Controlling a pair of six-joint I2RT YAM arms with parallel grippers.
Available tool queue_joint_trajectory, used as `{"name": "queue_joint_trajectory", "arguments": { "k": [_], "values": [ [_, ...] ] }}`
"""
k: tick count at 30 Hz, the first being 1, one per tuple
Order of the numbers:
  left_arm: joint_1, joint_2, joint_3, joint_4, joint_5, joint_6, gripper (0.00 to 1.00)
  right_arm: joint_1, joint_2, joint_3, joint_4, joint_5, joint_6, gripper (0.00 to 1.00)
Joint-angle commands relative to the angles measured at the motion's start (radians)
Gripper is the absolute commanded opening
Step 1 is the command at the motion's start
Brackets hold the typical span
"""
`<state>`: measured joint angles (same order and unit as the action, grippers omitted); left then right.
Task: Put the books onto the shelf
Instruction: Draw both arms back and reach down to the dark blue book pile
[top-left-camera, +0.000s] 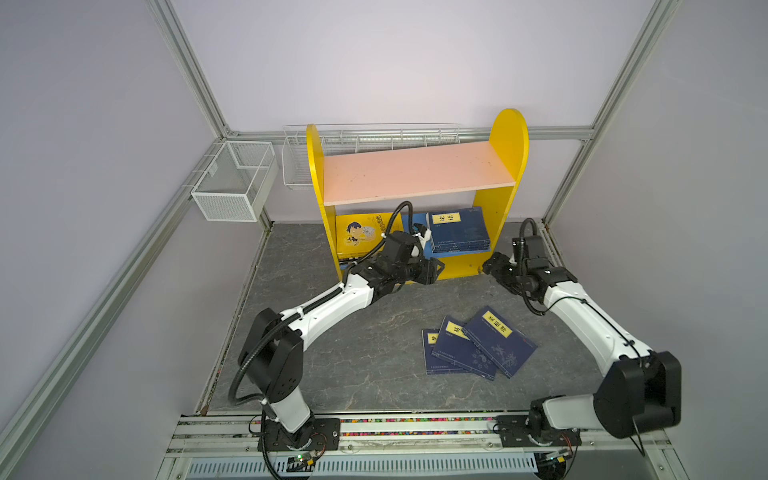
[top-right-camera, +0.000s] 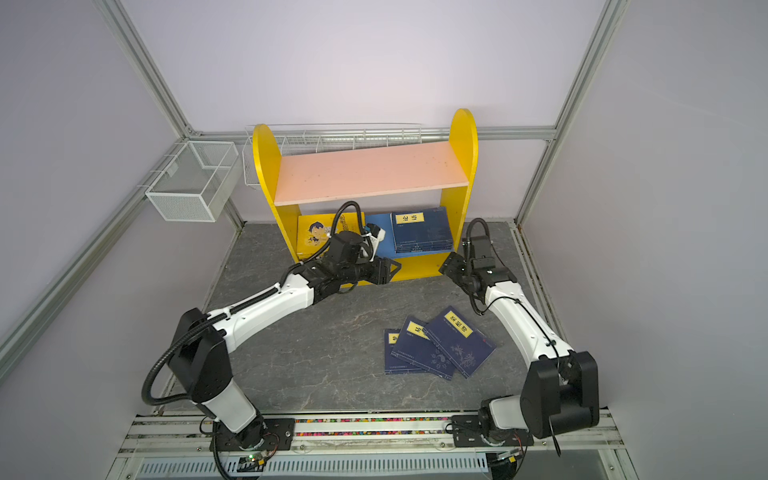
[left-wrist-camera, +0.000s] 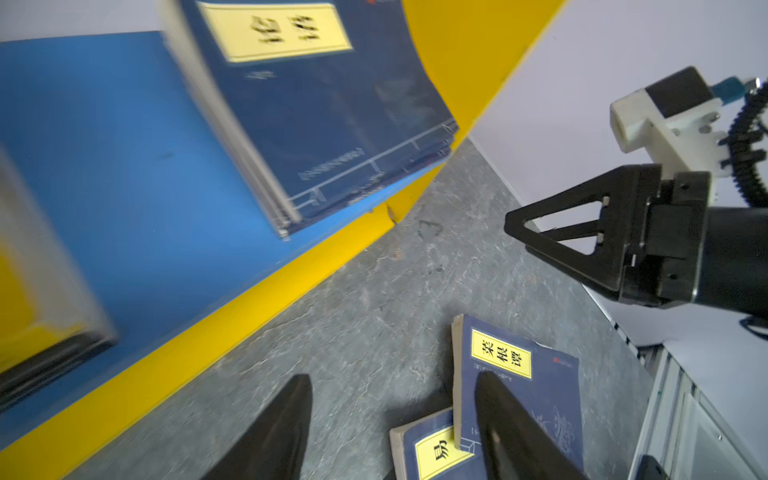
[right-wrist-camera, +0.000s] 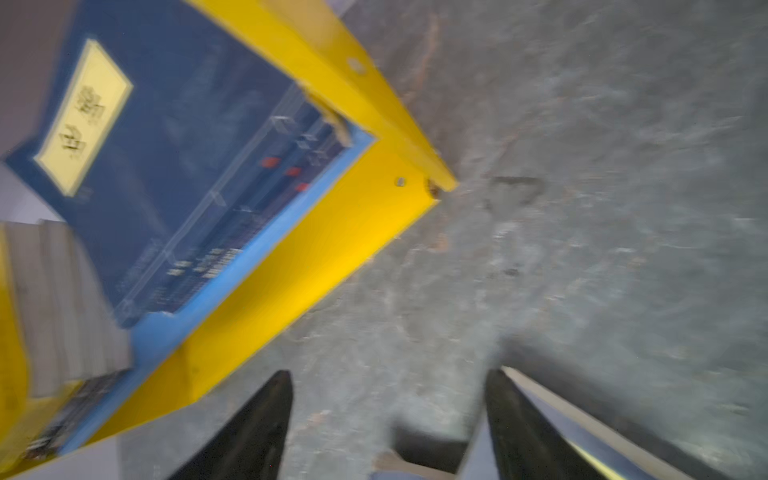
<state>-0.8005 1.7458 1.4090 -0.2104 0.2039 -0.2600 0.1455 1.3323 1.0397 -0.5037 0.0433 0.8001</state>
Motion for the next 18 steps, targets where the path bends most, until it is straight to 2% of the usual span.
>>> {"name": "queue_joint_trajectory", "arguments": {
  "k": [1, 8, 12, 15, 18],
  "values": [
    [-0.049, 0.118, 0.085, -0.118, 0.080, 0.171, 0.64, -0.079, -0.098, -0.120, -0.227, 0.013, 0.043, 1.00],
    [-0.154, 0.340, 0.249, -0.243, 0.033, 0.327, 0.64, -0.241, -0.261, -0.368, -0.405, -0.188, -0.056, 0.95],
    [-0.161, 0.420, 0.303, -0.262, 0.068, 0.342, 0.64, -0.385, -0.239, -0.396, -0.446, -0.283, -0.182, 0.95],
    [-0.167, 0.472, 0.347, -0.282, 0.077, 0.352, 0.64, -0.436, -0.175, -0.469, -0.371, -0.394, -0.211, 0.95],
    [-0.179, 0.514, 0.385, -0.315, 0.088, 0.373, 0.64, -0.469, -0.060, -0.521, -0.214, -0.577, -0.238, 1.00]
  ]
}}
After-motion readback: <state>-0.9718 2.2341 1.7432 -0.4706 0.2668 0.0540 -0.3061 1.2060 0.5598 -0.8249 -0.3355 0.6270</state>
